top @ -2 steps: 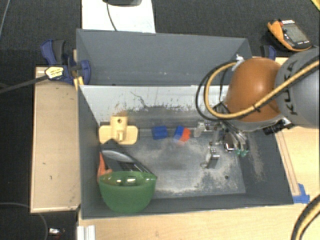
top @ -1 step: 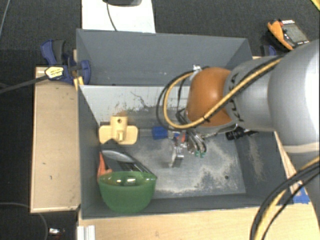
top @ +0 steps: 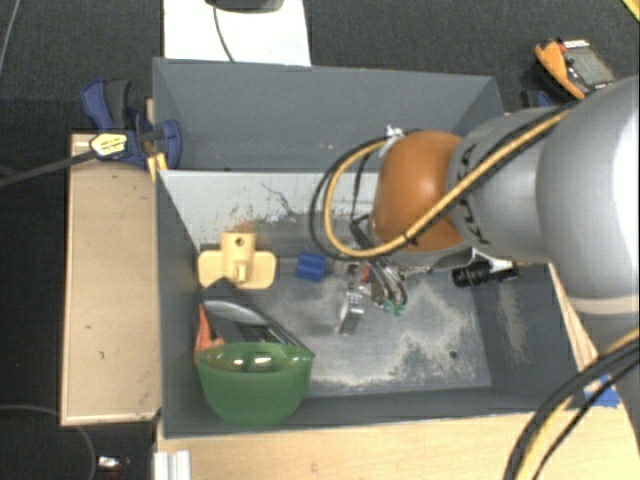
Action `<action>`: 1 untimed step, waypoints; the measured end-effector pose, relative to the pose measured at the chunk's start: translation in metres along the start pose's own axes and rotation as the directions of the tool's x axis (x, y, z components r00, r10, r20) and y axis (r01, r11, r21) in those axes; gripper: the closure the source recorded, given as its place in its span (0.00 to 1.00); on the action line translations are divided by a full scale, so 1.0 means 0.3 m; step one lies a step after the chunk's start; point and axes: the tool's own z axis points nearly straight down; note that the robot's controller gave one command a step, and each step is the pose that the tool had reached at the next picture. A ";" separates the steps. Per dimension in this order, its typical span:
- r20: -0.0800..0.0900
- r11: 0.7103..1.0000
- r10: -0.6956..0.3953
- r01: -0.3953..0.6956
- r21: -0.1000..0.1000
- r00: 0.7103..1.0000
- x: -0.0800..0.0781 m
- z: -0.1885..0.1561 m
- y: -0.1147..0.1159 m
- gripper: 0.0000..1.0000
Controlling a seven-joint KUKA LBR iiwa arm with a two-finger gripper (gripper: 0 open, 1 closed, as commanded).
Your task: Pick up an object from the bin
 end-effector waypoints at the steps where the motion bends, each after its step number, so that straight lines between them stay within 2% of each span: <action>1: 0.001 0.996 0.088 -0.088 -0.008 0.996 -0.061 -0.022 0.127 0.00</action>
Offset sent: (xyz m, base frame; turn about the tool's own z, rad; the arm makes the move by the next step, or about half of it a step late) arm -0.0134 0.1040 -0.0237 -0.2023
